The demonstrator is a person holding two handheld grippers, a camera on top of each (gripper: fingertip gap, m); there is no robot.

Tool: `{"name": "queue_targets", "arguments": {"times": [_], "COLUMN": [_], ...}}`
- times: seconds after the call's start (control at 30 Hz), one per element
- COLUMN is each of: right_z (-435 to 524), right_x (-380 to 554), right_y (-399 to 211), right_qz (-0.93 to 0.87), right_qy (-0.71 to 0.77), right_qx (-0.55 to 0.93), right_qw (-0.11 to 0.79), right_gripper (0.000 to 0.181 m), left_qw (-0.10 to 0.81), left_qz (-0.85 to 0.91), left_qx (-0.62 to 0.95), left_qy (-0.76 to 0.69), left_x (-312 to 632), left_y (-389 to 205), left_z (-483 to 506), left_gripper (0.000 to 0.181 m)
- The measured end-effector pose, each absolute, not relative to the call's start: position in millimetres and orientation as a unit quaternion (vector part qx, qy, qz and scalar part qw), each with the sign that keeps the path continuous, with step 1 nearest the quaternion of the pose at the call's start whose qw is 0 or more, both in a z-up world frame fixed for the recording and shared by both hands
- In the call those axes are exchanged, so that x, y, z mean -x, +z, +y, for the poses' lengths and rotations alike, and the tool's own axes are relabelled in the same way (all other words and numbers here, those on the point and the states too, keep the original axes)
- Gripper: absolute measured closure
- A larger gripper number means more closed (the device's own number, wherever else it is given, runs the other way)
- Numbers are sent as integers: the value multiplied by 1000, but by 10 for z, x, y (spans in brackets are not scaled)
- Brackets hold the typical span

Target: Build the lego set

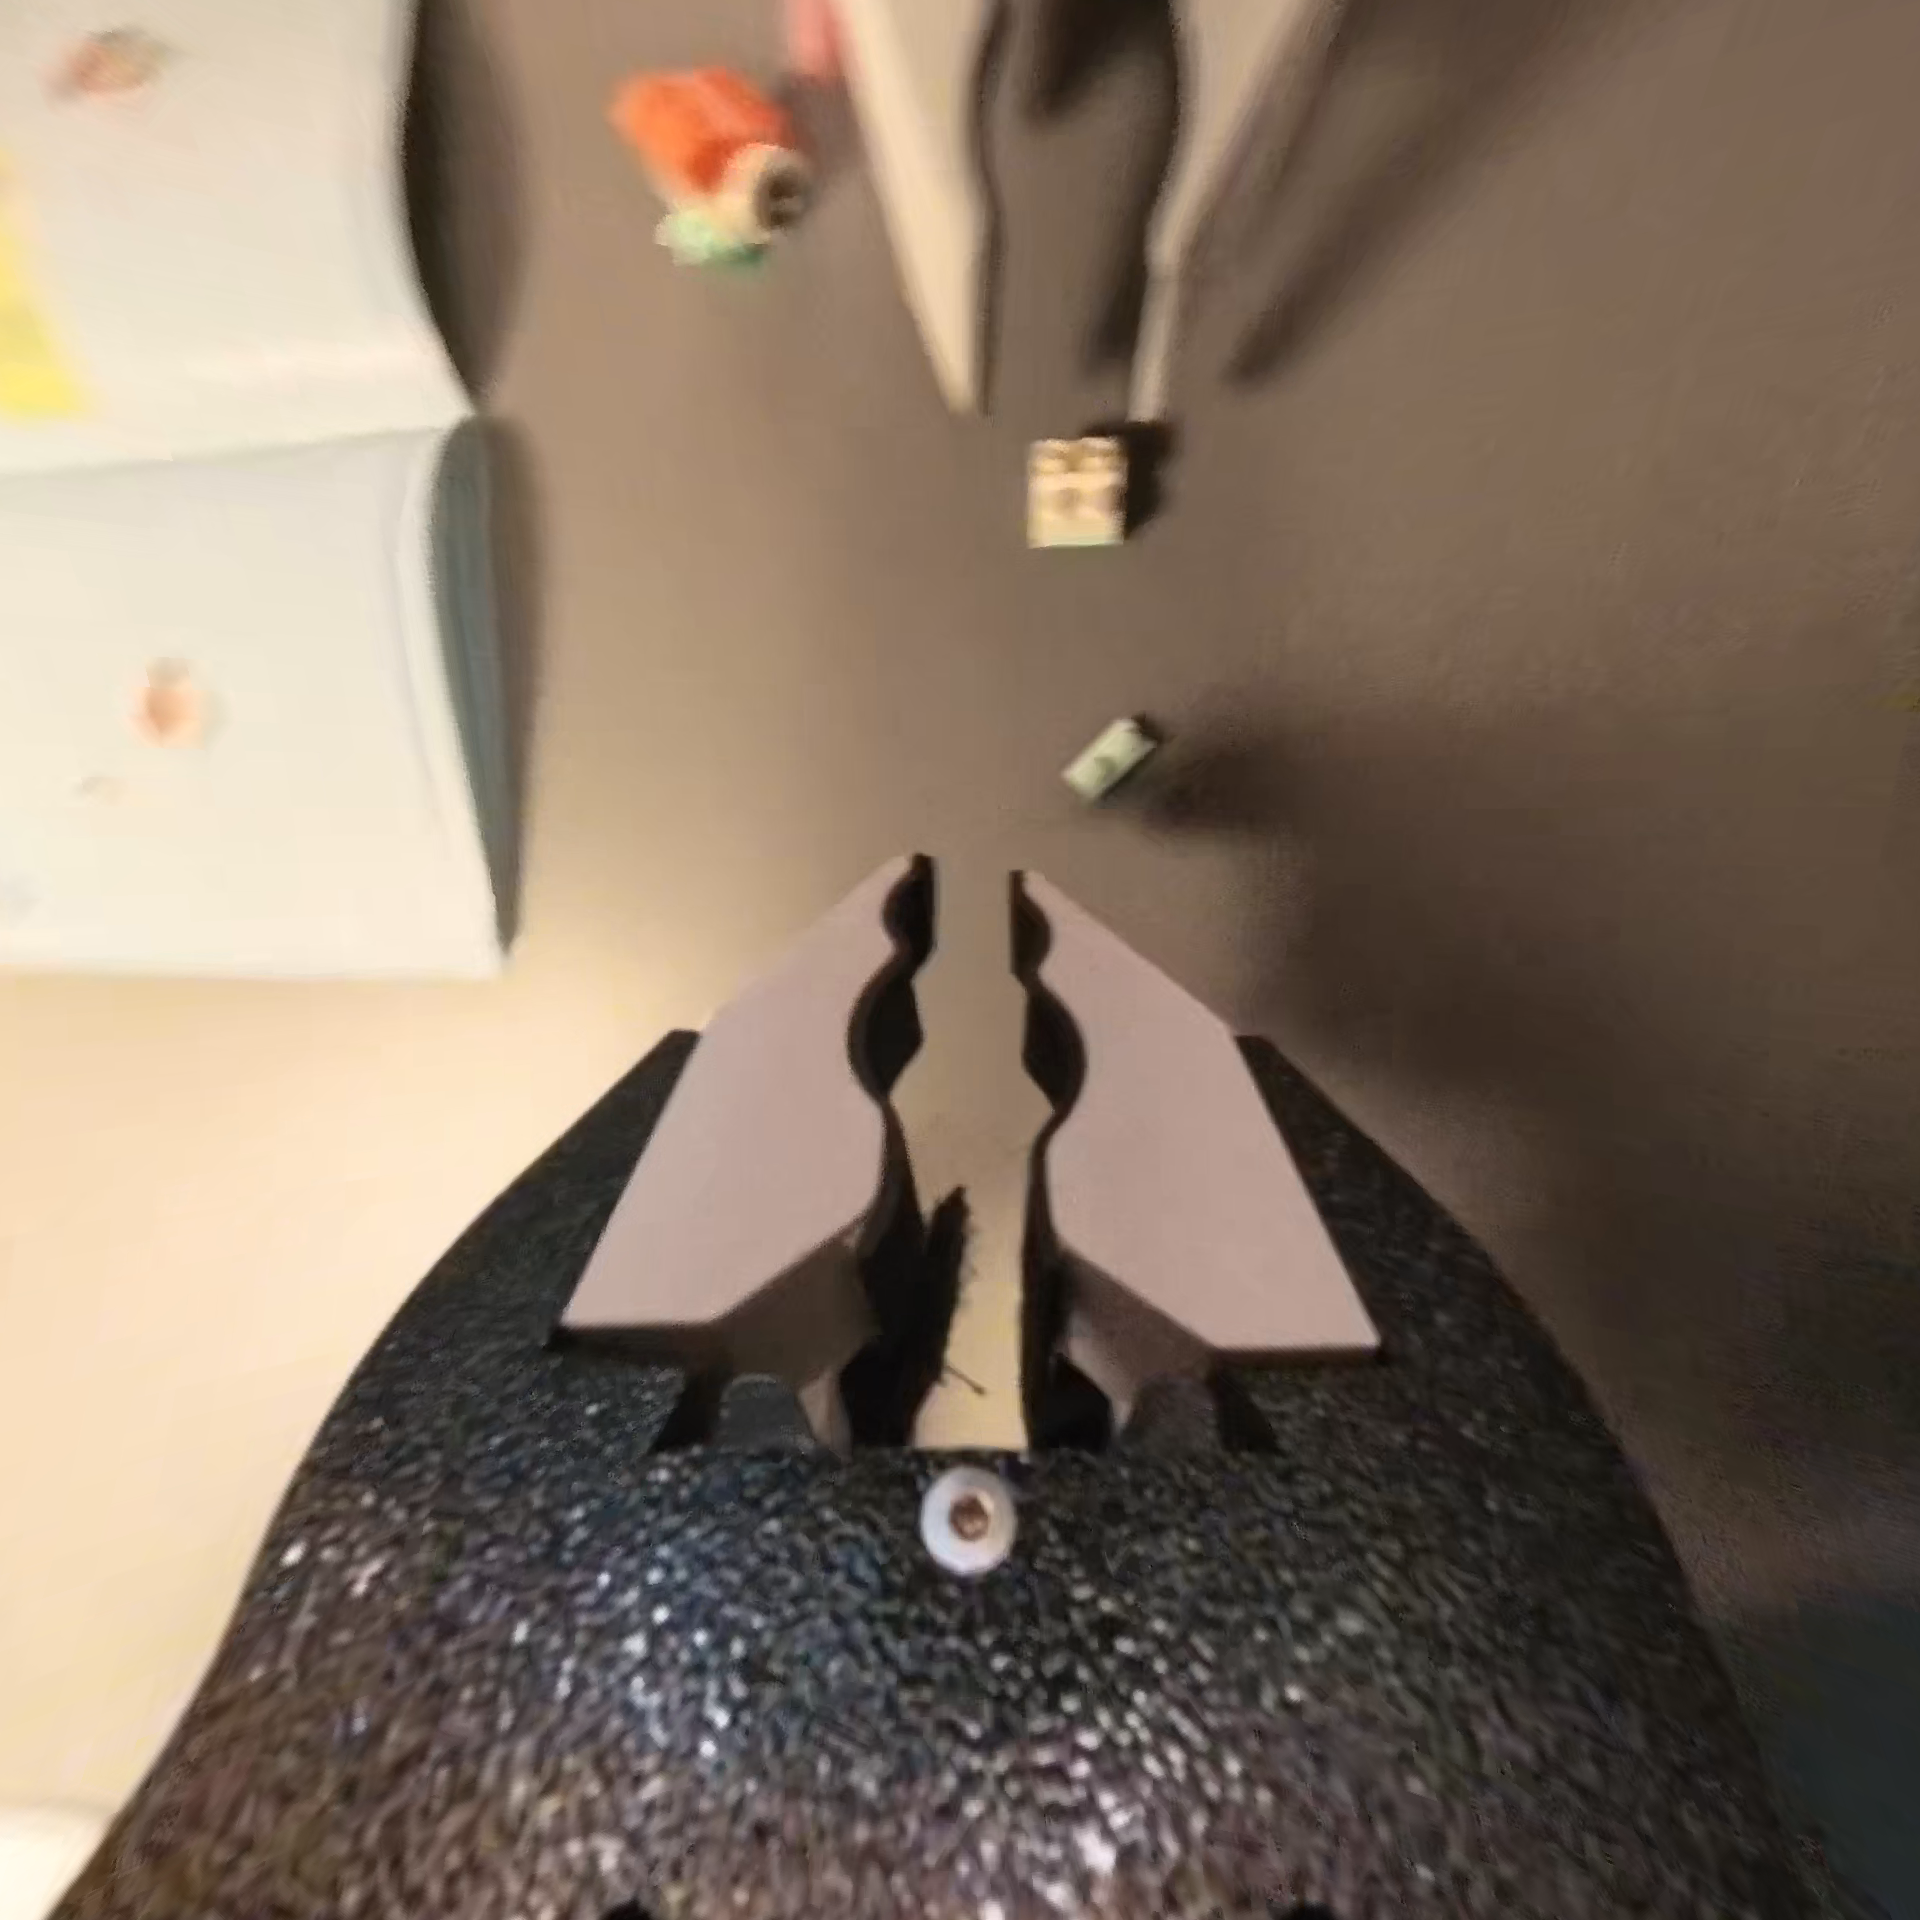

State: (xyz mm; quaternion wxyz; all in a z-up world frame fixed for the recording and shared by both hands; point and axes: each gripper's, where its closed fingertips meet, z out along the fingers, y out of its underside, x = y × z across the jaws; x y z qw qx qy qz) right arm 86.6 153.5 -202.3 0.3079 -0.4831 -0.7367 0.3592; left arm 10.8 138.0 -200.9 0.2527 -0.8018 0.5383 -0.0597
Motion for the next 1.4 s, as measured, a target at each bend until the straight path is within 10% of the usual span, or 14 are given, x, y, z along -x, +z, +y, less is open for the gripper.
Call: {"name": "queue_targets", "arguments": {"times": [0.2, 0.4, 0.73, 1.4], "right_z": [1533, 1529, 1524, 1517], "right_x": [-863, -866, -867, -871], "right_y": [-2055, -2047, -2060, -2062], "right_qz": [-742, -743, -745, -732], "right_qy": [350, 348, 344, 369], "right_qx": [484, 480, 480, 503], "right_qw": [305, 312, 310, 275], "right_gripper": [156, 156, 157, 158], "left_qw": [370, 381, 425, 377], "left_qz": [352, 244, 246, 235], "left_qx": [857, 878, 868, 884], "left_qy": [-63, -153, -74, -145], "left_x": [-52, -228, -177, -358], "left_y": [-1894, -1982, -2033, -2206], "left_z": [1265, 1091, 1180, 1188], "left_gripper": [175, 131, 163, 150]}}
